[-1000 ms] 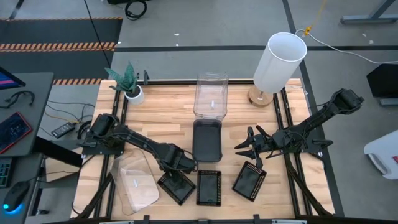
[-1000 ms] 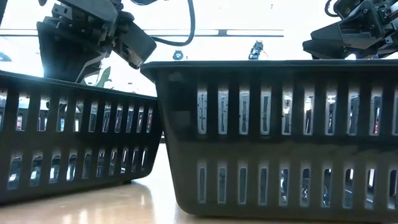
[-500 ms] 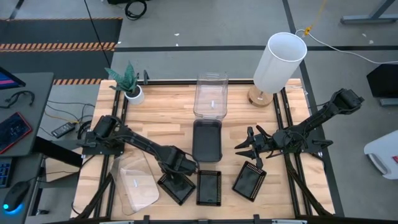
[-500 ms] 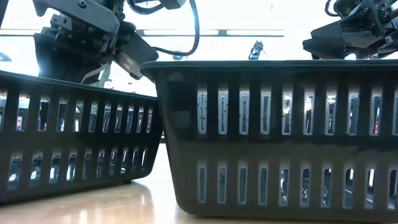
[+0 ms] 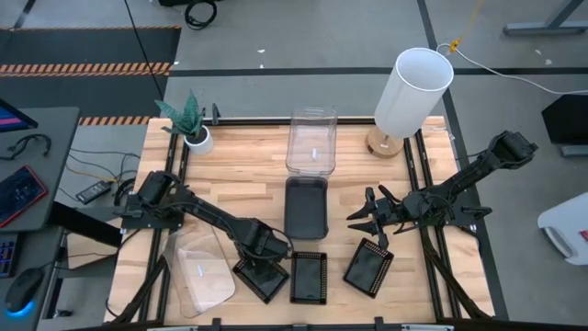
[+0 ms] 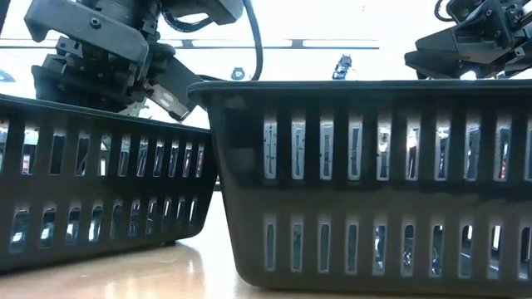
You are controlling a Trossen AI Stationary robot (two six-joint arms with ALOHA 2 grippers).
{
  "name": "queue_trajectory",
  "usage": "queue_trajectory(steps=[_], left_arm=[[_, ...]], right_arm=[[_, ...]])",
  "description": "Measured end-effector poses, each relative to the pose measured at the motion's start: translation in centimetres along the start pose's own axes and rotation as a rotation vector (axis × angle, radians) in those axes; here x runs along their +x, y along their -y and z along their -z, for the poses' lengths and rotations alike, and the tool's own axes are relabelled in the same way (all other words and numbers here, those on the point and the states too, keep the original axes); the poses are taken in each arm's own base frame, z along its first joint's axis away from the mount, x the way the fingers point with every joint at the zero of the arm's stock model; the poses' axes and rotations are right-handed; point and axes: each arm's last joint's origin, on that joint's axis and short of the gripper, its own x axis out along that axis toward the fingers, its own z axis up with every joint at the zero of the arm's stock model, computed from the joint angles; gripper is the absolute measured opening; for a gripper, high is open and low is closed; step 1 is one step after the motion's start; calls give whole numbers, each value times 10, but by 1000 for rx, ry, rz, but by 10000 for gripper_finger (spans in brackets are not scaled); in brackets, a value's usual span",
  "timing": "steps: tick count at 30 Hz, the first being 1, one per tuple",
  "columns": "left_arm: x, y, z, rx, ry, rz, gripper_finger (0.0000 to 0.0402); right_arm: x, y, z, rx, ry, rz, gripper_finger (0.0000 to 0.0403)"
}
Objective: Stack baskets by color
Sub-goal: Stack the left black bin on top of the middle black bin
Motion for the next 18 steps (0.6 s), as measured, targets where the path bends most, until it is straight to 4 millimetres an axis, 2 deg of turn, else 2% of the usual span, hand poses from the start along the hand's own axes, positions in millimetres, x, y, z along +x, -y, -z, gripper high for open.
queue_trajectory(steps=[11,13,18], left_arm=[[0,0,-2,8,52,-22,18],[-1,1,-2,8,62,-21,8],[-1,0,-4,7,66,-17,16]], right_arm=[[0,0,0,-8,0,0,114],[0,0,0,-8,0,0,114],[0,0,0,-8,0,0,114]])
